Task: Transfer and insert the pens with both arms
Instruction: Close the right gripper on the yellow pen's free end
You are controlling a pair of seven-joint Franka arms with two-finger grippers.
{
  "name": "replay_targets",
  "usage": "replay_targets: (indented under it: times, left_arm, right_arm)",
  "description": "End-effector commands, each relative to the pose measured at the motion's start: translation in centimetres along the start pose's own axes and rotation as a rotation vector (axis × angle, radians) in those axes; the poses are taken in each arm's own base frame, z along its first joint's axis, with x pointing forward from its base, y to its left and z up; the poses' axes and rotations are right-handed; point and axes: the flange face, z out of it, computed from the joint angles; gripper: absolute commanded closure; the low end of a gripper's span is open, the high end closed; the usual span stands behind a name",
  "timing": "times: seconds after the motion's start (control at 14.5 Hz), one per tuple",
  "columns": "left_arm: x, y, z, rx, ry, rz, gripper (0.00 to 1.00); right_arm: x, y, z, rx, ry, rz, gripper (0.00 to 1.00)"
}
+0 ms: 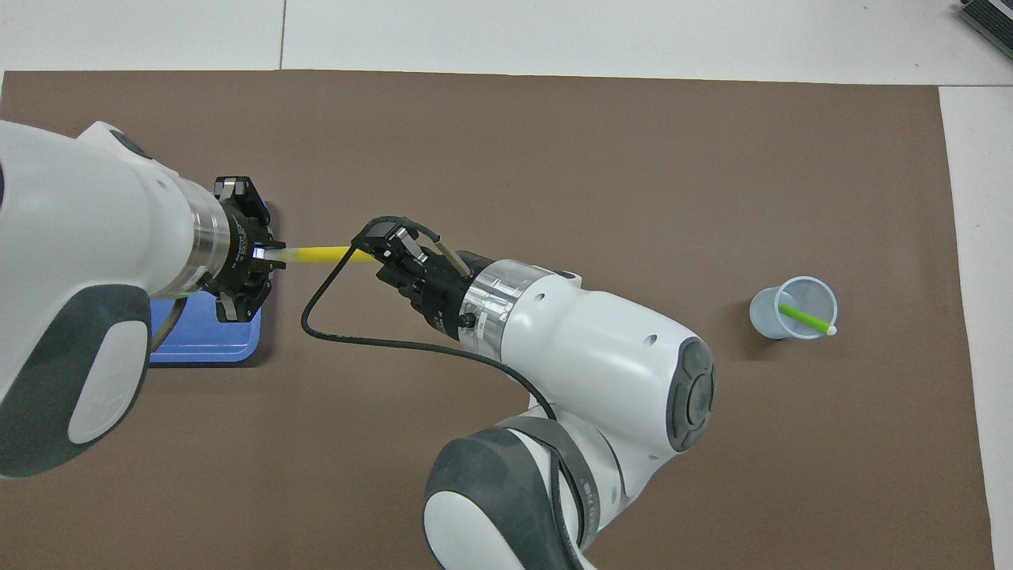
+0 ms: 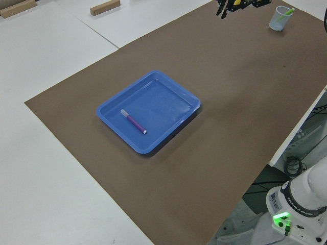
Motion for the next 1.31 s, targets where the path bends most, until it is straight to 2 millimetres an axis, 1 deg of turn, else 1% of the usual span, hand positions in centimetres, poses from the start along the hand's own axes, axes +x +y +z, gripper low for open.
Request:
replay_targets:
  times: [0.0, 0.14, 0.21, 0.35, 0.48, 0.62, 0.69, 1.24]
  left_arm:
    - [0.25, -0.97, -0.4, -0.001, 0.021, -0.009, 1.0]
    - [0.14, -0.98, -0.31, 0.001, 0.019, -0.009, 1.0]
    - [0.17, -1.0, -0.4, -0.001, 0.02, -0.009, 1.0]
    - [0.17, -1.0, -0.4, -0.001, 0.02, -0.009, 1.0]
    - [0.15, -1.0, -0.4, 0.0, 0.019, -0.009, 1.0]
    - [0.15, -1.0, -0.4, 0.0, 0.019, -0.009, 1.0]
    - [0.15, -1.0, -0.4, 0.0, 0.019, -0.009, 1.0]
    - [0.2, -1.12, -0.86, -0.009, 0.016, -0.015, 1.0]
  right_arm:
    - [0.17, -0.3, 0.28, 0.018, -0.002, 0.018, 0.56]
    - [0.17, -0.3, 0.28, 0.018, -0.002, 0.018, 0.61]
    - [0.08, -0.29, 0.31, 0.018, -0.003, 0.017, 0.62]
    - [0.08, -0.29, 0.31, 0.018, -0.003, 0.017, 0.68]
    - [0.09, -0.3, 0.29, 0.019, -0.003, 0.017, 0.79]
    - [0.44, -0.39, 0.19, 0.037, 0.015, 0.02, 0.96]
    - [0.65, -0.14, 0.47, 0.037, 0.015, 0.035, 1.0]
    - [0.79, -0.1, 0.44, 0.04, 0.013, 0.045, 1.0]
